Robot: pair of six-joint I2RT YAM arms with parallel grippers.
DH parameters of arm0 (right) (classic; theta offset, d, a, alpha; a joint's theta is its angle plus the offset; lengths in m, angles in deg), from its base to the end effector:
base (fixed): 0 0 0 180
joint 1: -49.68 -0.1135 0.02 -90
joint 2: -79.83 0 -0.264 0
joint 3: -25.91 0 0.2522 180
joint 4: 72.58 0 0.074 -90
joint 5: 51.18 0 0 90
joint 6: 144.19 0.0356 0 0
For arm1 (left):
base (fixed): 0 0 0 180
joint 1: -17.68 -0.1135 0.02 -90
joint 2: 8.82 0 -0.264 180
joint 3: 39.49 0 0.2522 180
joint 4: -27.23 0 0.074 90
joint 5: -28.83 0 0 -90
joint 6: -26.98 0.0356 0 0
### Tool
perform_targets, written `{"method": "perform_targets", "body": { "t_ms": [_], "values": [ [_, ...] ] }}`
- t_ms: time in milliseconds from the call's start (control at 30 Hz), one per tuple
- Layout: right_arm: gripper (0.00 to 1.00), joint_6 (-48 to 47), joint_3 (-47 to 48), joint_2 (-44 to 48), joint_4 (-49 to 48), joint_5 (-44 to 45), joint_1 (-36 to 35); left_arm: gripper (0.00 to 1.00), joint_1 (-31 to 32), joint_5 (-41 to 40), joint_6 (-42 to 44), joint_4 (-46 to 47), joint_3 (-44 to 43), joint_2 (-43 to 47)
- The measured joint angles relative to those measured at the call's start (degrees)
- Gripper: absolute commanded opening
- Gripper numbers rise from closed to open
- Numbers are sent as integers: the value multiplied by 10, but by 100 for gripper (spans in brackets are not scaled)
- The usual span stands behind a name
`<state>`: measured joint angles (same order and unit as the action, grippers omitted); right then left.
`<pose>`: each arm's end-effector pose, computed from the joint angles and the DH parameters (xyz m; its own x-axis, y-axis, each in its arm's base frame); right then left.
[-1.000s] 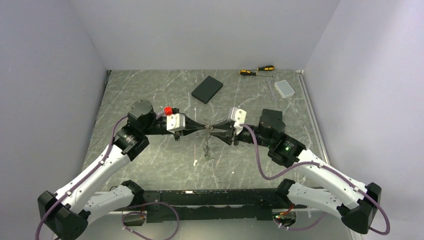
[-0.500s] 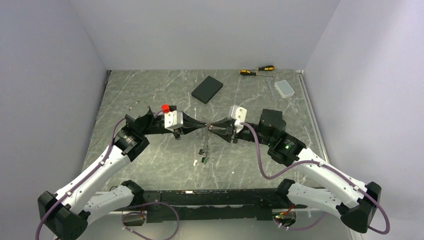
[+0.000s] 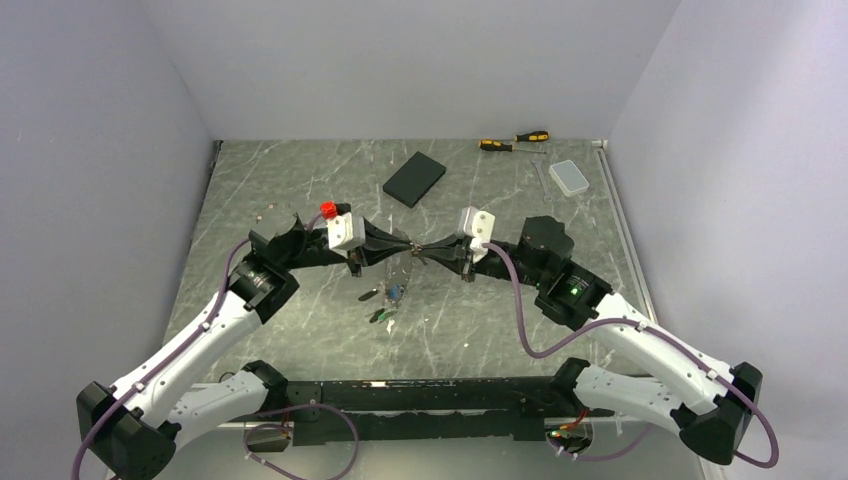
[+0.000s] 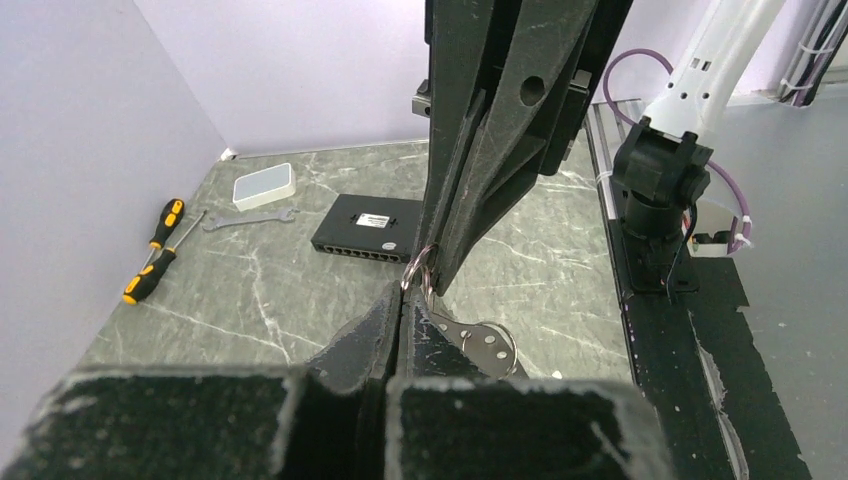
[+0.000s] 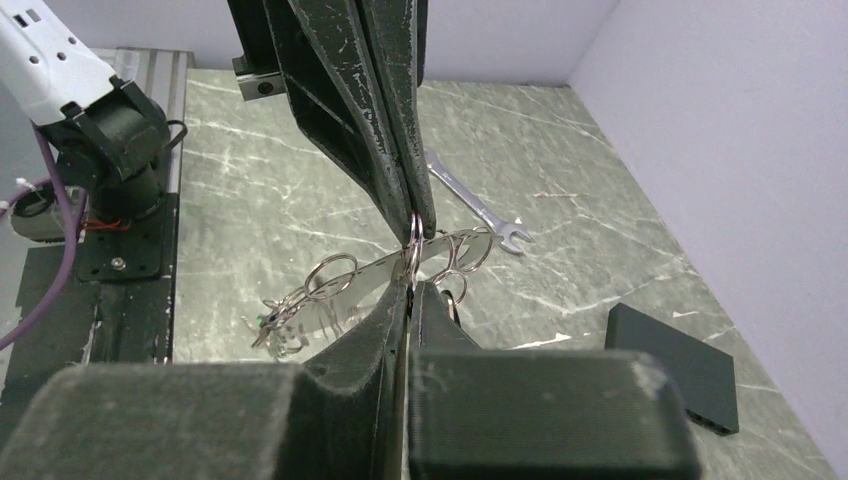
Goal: Put the keys on the keyring
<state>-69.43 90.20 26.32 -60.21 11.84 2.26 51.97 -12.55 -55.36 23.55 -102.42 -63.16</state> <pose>0.1346 0.1703 0.3700 0.2350 -0.0904 -0.9678 -0.9341 0.2542 -0.2506 0.1606 -0.1419 0.3740 0.2021 -0.0311 -0.9789 0.9718 0.1303 0.1965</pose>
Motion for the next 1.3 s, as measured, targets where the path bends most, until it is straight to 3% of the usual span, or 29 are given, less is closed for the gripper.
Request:
{"method": "perform_targets", "body": {
  "t_ms": [267, 567, 767, 1300],
  "values": [
    [0, -2, 0, 0, -9, 2, 0, 0, 0, -35, -42, 16, 1, 0],
    [0, -12, 0, 0, -41, 35, 0, 0, 1, -129, -189, 32, -11, -6],
    [0, -39, 5, -18, -56, 68, -16, 0, 0, -170, -240, 40, -16, -6],
    [0, -171, 68, -130, -60, 259, -110, 0, -12, -261, -312, 38, -16, -10]
  ]
}}
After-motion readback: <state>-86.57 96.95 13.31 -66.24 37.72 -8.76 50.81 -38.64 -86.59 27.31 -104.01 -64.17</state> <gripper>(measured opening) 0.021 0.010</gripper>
